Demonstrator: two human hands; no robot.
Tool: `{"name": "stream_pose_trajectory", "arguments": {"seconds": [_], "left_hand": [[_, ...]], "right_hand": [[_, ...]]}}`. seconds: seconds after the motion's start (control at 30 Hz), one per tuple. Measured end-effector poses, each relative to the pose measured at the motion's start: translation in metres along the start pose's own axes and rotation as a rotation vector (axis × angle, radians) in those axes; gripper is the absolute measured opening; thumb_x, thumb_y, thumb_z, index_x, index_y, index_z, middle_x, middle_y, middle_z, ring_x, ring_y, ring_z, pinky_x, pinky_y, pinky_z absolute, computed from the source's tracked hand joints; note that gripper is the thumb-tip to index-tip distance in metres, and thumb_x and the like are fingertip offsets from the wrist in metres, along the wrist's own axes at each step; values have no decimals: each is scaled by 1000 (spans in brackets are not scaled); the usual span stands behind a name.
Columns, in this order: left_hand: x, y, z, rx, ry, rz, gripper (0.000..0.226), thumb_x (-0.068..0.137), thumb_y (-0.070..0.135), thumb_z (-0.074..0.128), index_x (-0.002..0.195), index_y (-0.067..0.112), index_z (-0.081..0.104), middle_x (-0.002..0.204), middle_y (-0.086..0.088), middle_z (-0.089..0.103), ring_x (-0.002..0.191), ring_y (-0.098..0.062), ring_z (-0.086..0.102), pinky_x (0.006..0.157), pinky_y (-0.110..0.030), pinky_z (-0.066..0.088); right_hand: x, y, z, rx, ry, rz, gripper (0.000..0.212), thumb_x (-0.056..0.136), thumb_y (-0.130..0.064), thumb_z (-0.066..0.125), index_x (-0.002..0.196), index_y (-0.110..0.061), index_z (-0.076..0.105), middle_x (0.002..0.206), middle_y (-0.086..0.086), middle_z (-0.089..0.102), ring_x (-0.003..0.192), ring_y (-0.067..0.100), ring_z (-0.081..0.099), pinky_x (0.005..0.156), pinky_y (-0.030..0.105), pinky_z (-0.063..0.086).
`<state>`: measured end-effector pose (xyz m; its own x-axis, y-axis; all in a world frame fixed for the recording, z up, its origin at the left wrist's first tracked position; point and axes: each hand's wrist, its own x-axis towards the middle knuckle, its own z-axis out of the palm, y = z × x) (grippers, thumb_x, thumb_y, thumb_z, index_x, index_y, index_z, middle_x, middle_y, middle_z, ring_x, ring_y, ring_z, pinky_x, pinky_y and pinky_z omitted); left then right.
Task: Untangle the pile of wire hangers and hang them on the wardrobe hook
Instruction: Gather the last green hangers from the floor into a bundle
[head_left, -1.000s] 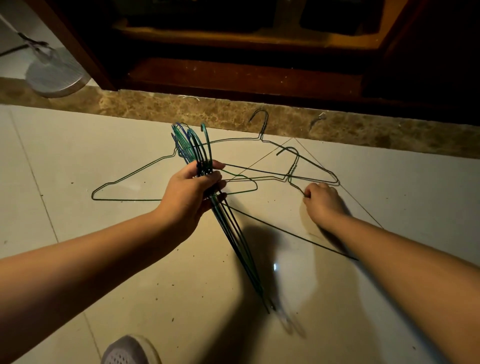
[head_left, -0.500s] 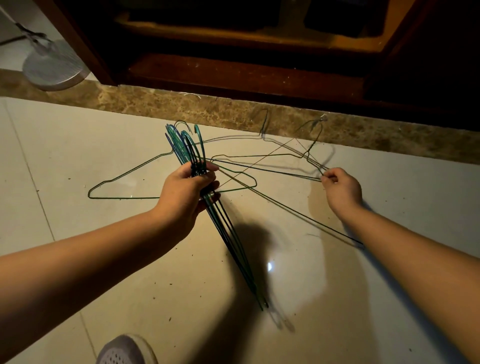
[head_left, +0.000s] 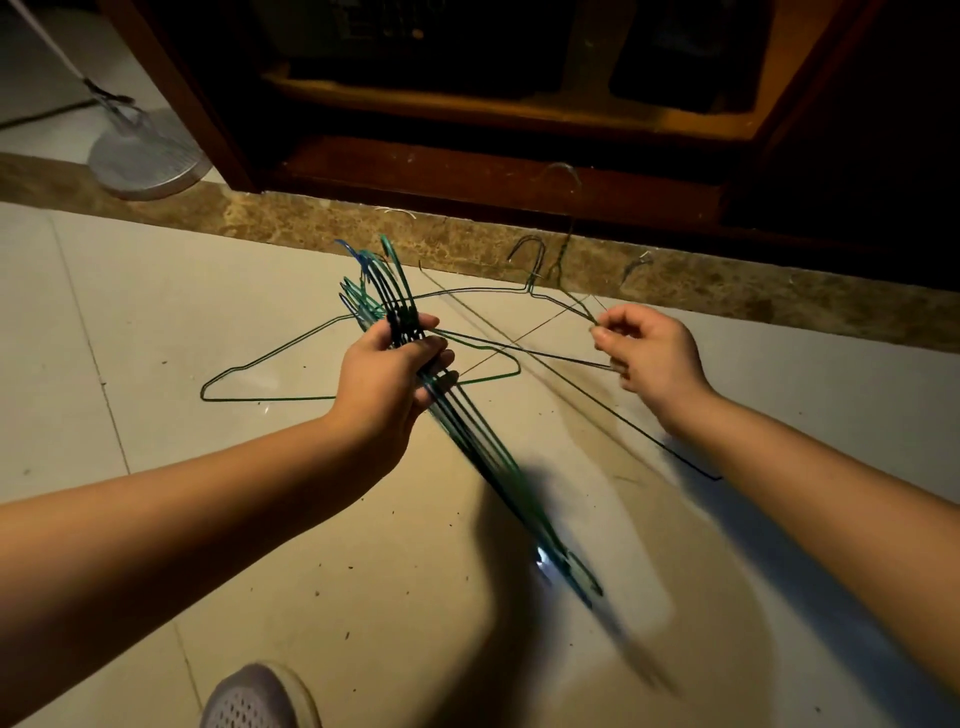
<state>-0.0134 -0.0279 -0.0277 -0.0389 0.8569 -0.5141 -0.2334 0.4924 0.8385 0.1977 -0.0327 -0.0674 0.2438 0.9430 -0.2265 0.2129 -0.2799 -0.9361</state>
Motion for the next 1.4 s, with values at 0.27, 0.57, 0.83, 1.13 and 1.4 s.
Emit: {"name": "stream_pose_trajectory", "arguments": {"seconds": [0.27,0.57,0.83,1.13,1.4], "left_hand": [[-7,9,6,-130,-94,37,23,91,-2,49,99,18,59,82,-8,59,82,-20,60,79,-29,53],[10,16,-5,-78,-81,107,31,86,-7,53,104,18,58,87,-8,58,87,-21,59,71,-24,53],[26,17,-18,13,-51,66,20,86,-3,54,87,17,55,76,-1,53,72,-14,54,67,-28,49],[32,16,-32,95,7,70,23,86,-7,54,83,16,58,79,-4,58,73,-15,60,71,-28,53],[25,14,-49,117,7,47,23,87,-6,53,88,16,61,85,-4,61,78,-14,62,65,-24,56]], "right_hand": [[-43,-29,66,203,-190,75,19,90,-3,54,79,-18,57,71,-2,52,63,7,50,53,18,46],[-34,-26,91,172,-296,-8,20,92,-7,53,79,-23,53,69,-7,46,65,5,44,62,22,40],[-7,-29,95,57,-528,4,18,90,-8,54,82,-25,58,73,-6,56,63,1,49,57,14,41],[80,64,28,-915,-52,226,80,81,-39,66,146,-18,23,149,12,26,134,35,25,108,42,25],[89,87,4,-1046,-17,342,79,71,-44,76,134,-11,40,137,18,38,126,38,33,103,48,32]]}}
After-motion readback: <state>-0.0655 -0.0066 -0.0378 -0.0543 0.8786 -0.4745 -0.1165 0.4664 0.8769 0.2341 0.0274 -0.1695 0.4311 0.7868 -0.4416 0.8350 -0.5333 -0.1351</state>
